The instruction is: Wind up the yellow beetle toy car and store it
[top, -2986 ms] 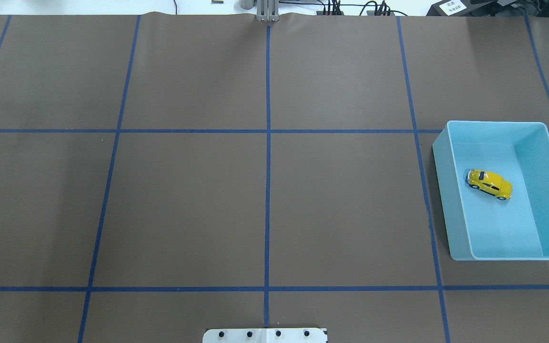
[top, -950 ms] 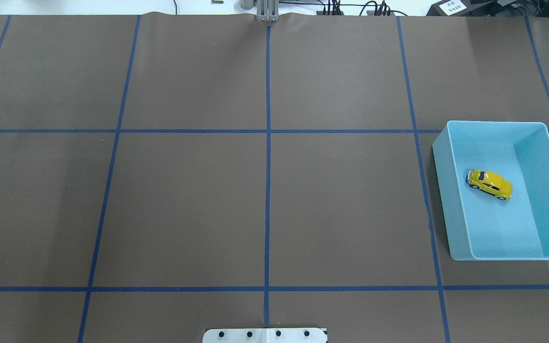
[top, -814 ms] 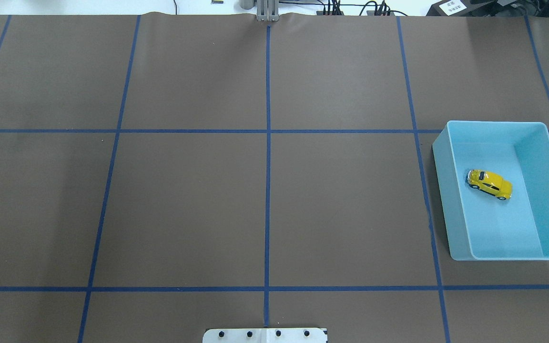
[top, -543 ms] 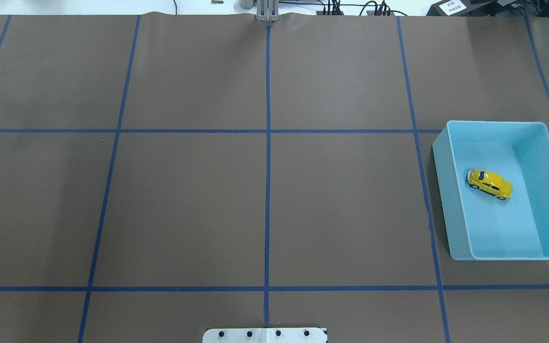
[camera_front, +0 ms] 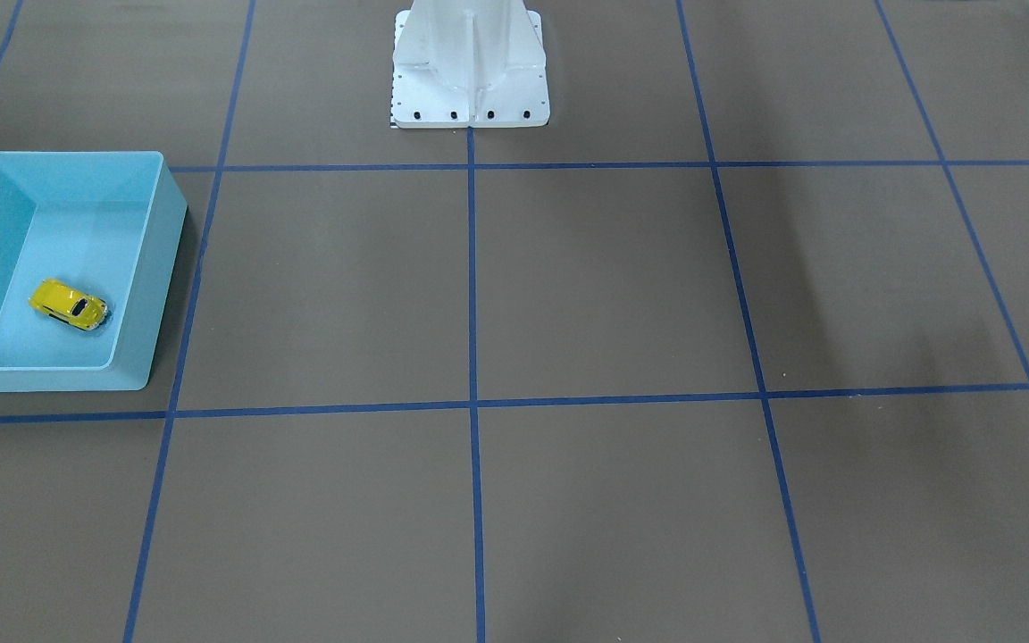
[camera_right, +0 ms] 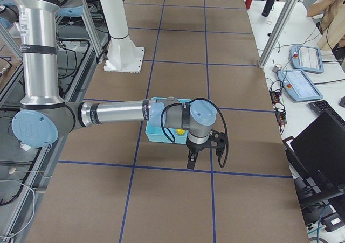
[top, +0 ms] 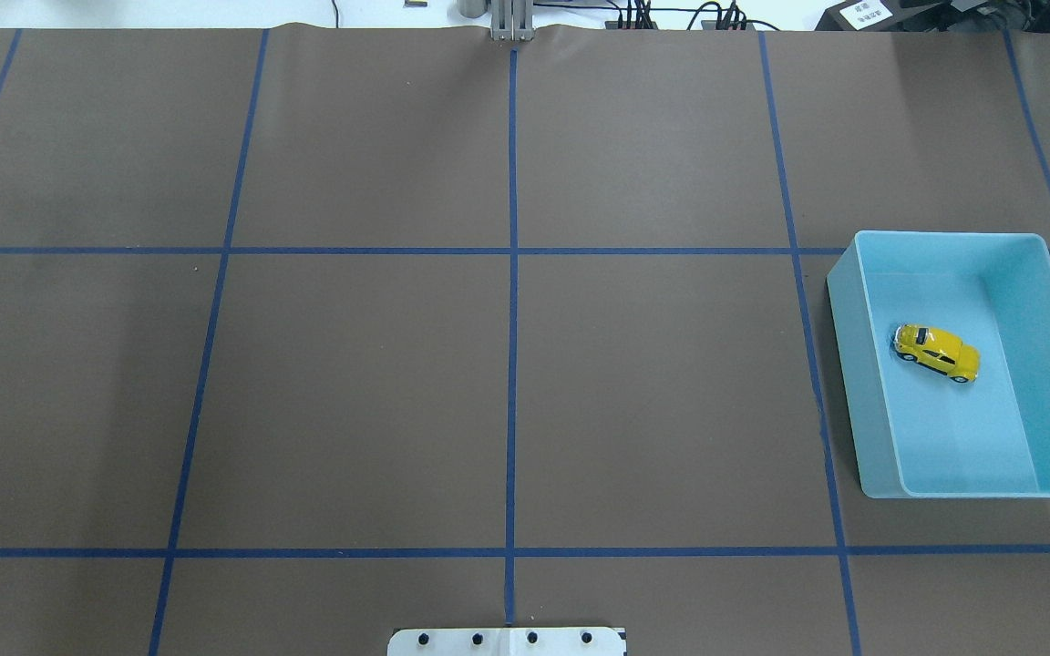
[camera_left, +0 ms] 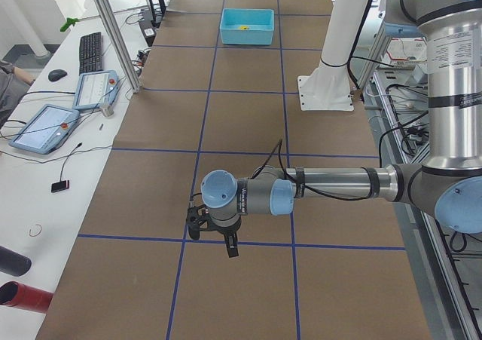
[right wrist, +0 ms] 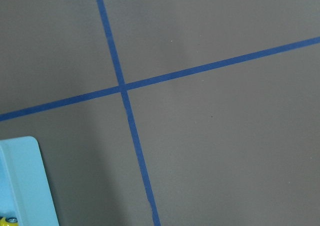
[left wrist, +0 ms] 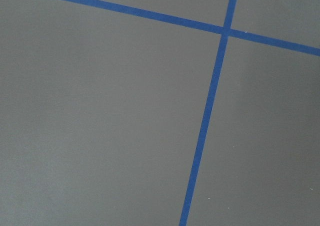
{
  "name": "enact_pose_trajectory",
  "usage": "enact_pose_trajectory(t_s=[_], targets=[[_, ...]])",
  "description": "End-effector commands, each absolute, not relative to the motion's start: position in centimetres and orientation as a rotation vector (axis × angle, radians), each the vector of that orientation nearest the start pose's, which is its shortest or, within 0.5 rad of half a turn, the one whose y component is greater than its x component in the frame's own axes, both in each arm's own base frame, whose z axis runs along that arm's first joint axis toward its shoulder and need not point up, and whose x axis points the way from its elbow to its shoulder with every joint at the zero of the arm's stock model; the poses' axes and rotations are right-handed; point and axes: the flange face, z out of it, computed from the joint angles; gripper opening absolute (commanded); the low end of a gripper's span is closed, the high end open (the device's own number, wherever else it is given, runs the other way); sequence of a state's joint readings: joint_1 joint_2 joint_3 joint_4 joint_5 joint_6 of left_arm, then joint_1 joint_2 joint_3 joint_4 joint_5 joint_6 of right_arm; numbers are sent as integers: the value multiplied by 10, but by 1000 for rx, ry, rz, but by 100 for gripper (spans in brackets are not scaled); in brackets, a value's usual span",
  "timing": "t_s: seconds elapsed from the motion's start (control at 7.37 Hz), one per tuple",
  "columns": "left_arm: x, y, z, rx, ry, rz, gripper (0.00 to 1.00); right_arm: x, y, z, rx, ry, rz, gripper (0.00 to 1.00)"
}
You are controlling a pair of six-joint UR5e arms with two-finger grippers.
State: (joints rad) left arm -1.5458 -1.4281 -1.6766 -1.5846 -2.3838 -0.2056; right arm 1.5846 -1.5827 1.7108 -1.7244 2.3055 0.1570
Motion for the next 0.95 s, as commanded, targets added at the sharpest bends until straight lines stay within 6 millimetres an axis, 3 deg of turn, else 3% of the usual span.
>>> enact_pose_trajectory(t_s=[0.0,0.81], targets=[[-50,-431,668,-116,806,-179,100,72,-479,614,-77,-746,165,100],[-50,-431,668,-115,806,-180,100,72,-479,615,-73,-746,157,100]])
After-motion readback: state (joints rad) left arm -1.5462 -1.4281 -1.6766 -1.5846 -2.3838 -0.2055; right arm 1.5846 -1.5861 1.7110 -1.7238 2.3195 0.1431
